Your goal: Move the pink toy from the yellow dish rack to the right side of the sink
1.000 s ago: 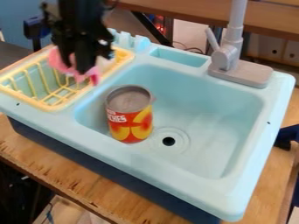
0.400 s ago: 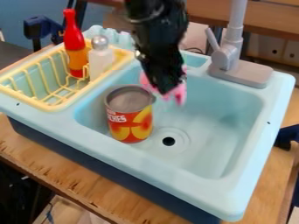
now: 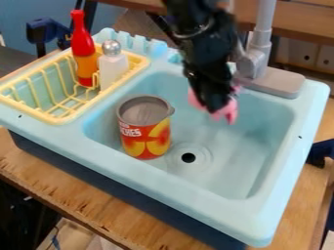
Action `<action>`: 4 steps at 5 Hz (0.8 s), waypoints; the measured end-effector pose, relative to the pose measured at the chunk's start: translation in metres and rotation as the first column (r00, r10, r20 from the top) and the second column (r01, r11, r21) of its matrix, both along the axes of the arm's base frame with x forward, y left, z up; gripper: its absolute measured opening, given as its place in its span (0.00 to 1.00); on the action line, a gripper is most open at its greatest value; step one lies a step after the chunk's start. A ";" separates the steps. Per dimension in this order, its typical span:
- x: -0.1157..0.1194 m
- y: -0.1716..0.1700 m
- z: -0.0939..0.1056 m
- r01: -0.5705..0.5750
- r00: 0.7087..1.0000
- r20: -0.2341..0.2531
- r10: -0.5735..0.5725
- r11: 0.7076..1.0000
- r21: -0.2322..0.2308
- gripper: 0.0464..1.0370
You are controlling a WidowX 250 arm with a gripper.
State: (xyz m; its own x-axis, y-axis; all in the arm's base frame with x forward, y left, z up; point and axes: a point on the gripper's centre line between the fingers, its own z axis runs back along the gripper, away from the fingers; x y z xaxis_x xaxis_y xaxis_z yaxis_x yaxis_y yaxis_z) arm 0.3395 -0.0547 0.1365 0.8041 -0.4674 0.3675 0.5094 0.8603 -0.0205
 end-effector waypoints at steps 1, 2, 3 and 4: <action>0.002 -0.024 -0.008 0.066 0.997 -0.028 -0.065 0.998 0.015 0.27; 0.000 -0.039 -0.027 0.110 0.990 -0.086 -0.108 0.994 0.017 0.32; 0.001 -0.042 -0.040 0.114 0.983 -0.148 -0.111 0.993 0.015 0.66; 0.001 -0.039 -0.040 0.089 0.985 -0.152 -0.084 0.996 0.028 0.92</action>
State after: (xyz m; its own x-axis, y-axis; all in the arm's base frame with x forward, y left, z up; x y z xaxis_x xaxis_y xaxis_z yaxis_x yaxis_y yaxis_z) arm 0.3407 -0.0938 0.0967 0.8051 -0.5478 0.2275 0.5751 0.8148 -0.0732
